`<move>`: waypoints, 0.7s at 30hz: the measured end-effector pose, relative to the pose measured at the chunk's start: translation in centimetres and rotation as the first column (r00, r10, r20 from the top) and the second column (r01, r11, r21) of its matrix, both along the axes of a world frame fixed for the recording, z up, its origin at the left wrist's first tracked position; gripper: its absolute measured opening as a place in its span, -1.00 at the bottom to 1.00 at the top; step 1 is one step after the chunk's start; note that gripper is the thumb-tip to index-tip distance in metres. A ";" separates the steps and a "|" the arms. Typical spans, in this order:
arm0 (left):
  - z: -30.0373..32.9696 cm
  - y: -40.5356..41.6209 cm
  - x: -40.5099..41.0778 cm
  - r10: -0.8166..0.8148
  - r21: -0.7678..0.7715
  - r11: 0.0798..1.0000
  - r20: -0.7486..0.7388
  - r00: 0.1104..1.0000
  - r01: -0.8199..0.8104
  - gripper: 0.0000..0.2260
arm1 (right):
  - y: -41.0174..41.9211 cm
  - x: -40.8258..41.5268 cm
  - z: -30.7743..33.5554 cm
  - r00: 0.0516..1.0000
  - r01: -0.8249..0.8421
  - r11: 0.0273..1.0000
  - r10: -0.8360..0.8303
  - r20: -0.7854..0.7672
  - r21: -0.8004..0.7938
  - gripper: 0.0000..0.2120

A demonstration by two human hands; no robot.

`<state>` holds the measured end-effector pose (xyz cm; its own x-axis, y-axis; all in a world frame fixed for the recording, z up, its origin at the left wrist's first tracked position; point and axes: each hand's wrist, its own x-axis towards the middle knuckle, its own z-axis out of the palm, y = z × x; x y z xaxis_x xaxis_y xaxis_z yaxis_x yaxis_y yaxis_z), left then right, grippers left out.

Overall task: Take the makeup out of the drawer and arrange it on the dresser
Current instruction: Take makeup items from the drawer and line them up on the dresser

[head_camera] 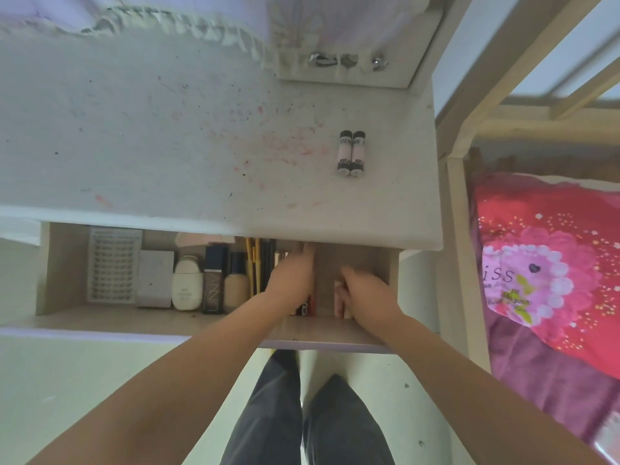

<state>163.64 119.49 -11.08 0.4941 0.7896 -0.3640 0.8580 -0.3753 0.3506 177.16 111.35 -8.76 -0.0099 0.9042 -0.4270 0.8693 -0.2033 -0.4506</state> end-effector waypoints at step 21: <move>9.8 17.9 7.7 0.302 -0.176 0.953 0.501 0.811 -0.246 -0.87 | 17.6 10.8 8.5 0.855 0.500 0.843 -0.444 -0.269 0.200 -0.87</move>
